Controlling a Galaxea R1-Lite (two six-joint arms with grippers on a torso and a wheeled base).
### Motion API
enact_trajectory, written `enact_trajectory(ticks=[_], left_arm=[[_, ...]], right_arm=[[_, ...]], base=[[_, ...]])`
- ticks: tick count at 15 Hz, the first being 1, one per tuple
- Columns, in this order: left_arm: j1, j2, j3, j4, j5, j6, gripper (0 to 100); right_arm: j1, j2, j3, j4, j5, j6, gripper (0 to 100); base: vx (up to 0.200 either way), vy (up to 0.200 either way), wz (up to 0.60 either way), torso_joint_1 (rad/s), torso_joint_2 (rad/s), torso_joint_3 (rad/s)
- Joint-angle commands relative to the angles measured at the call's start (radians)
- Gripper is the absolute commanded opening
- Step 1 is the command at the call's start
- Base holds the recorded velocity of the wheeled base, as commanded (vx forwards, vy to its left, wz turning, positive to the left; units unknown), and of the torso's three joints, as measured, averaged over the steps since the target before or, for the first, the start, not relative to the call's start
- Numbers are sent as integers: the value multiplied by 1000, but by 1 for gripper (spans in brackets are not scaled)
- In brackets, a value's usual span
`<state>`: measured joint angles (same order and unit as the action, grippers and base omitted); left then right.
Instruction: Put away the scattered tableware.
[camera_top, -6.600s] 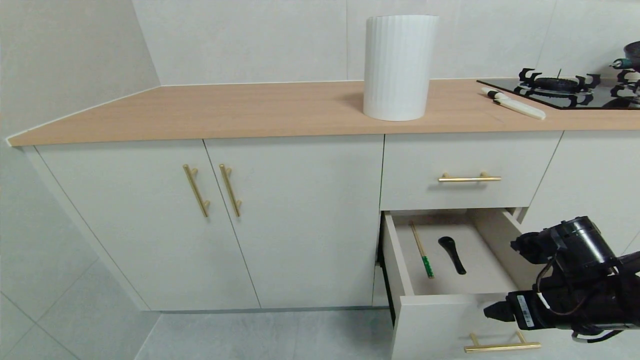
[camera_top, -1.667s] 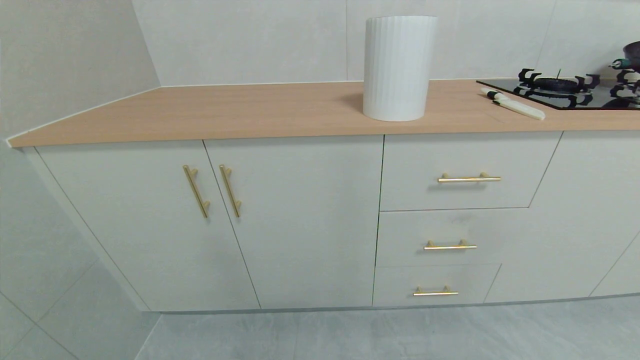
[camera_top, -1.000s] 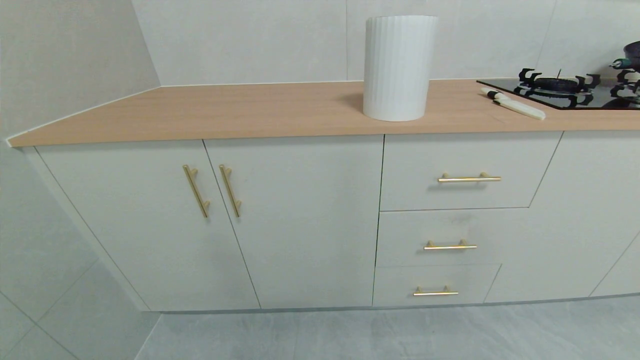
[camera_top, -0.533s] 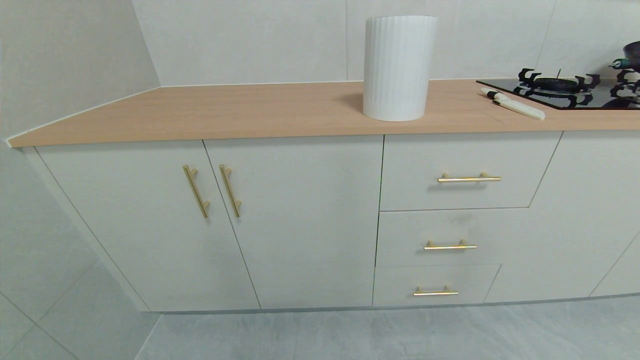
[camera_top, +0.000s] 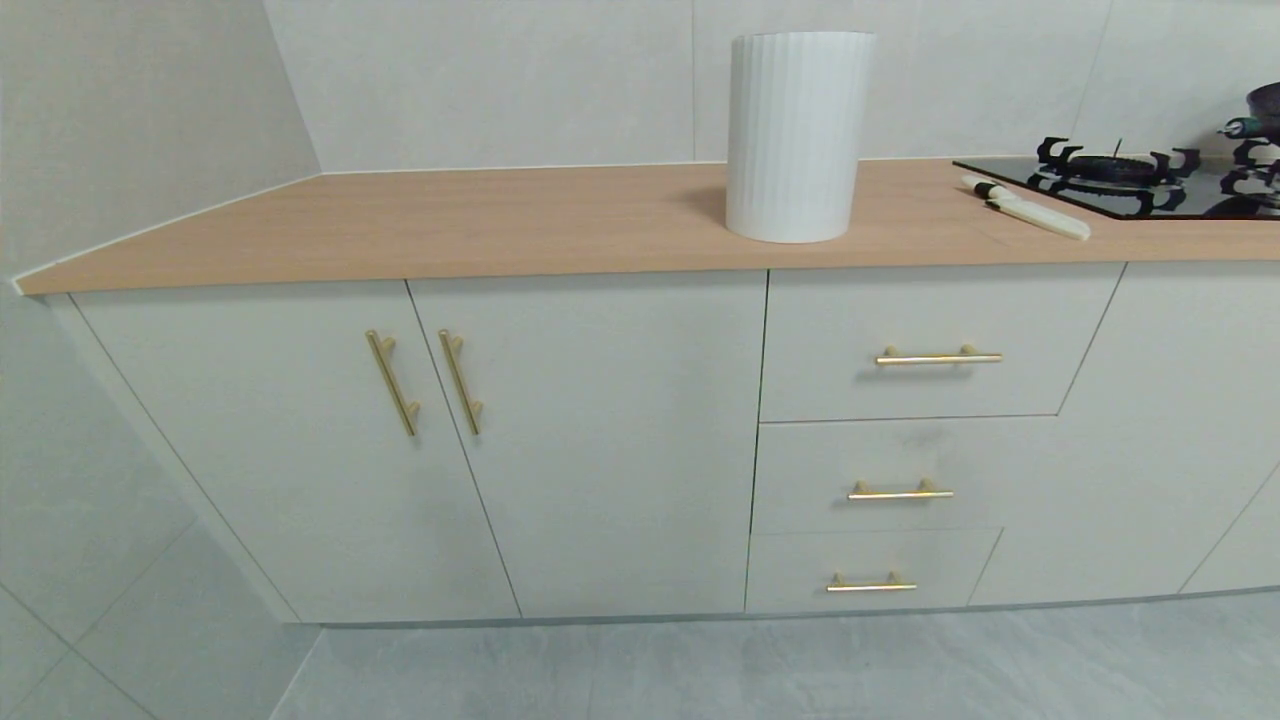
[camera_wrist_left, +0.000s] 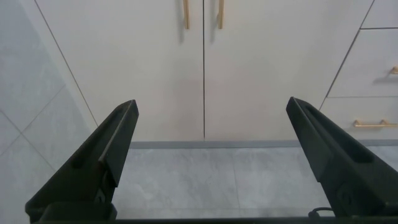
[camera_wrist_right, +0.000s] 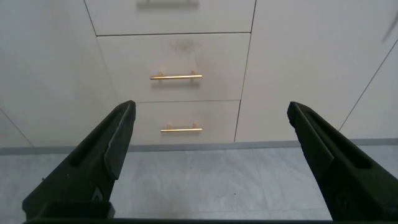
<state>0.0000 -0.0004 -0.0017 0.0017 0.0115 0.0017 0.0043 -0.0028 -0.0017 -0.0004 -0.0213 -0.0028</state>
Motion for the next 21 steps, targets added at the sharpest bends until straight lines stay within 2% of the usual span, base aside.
enact_trajectory(ticks=[1,21], left_arm=[[0,2,0,0,1,0,100],[0,2,0,-2,1,0,100]], right_arm=[[0,3,0,0,1,0,100],[0,3,0,0,1,0,100]], base=[[200,0,0,2,7,-2],[200,0,0,3,0,3]])
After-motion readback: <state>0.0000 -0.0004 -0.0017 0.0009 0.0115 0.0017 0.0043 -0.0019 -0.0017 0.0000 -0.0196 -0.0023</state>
